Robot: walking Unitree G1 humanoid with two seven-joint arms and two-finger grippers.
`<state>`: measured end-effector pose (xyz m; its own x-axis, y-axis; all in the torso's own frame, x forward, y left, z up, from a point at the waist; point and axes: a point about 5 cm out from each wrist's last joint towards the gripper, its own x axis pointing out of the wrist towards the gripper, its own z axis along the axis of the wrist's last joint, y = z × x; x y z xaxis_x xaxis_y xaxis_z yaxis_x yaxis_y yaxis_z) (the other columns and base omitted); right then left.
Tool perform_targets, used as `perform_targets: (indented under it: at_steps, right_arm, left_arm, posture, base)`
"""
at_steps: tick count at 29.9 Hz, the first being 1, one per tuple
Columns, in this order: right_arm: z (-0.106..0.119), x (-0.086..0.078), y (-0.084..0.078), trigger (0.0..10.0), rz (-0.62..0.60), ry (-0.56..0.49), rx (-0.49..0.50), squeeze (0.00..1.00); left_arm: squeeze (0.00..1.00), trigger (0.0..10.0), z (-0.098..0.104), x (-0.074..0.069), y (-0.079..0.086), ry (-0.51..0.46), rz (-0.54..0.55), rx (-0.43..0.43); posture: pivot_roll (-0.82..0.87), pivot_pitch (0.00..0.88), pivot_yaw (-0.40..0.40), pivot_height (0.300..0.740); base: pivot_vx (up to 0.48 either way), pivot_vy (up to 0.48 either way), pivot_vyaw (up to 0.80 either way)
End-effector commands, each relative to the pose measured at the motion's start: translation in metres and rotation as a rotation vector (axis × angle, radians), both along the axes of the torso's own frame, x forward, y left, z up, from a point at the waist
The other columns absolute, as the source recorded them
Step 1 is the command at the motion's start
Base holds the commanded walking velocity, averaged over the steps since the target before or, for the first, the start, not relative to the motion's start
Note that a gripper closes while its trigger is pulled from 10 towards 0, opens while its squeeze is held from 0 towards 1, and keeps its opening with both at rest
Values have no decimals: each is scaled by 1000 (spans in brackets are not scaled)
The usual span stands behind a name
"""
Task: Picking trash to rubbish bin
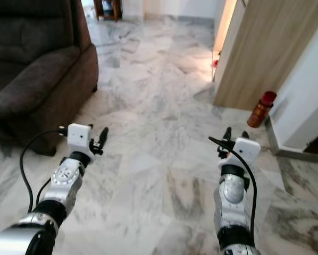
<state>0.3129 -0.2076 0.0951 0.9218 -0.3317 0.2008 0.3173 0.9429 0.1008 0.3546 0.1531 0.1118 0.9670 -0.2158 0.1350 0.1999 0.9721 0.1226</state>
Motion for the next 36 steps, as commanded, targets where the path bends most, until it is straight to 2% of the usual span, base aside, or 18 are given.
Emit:
perform_targets:
  at_steps: [1,17,22,30,36]
  right_arm:
    - [1,1,2,10000,2,4,-1,0]
    - [0,1,16,10000,61,13,9,0]
    - [-1,1,19,10000,70,14,11,0]
    - [-2,0,22,10000,82,22,18,0]
    - [-3,1,21,10000,82,28,20,0]
  left_arm:
    - [0,10000,2,0,4,-14,-4,22]
    - [0,10000,-9,-2,-3,56,-1,-12]
    - [0,10000,-10,-1,-3,66,7,-15]
    - [0,10000,-8,0,-5,64,5,-13]
    - [0,10000,-9,0,-7,69,8,-31]
  posture:
    - [59,72,-17,740]
    - [67,74,-8,740]
    - [67,81,-4,740]
    - [63,89,-5,740]
    - [54,94,-5,740]
  base:
    - [0,0,800]
    - [0,0,800]
    - [0,472,800]
    - [0,0,800]
    - [0,400,800]
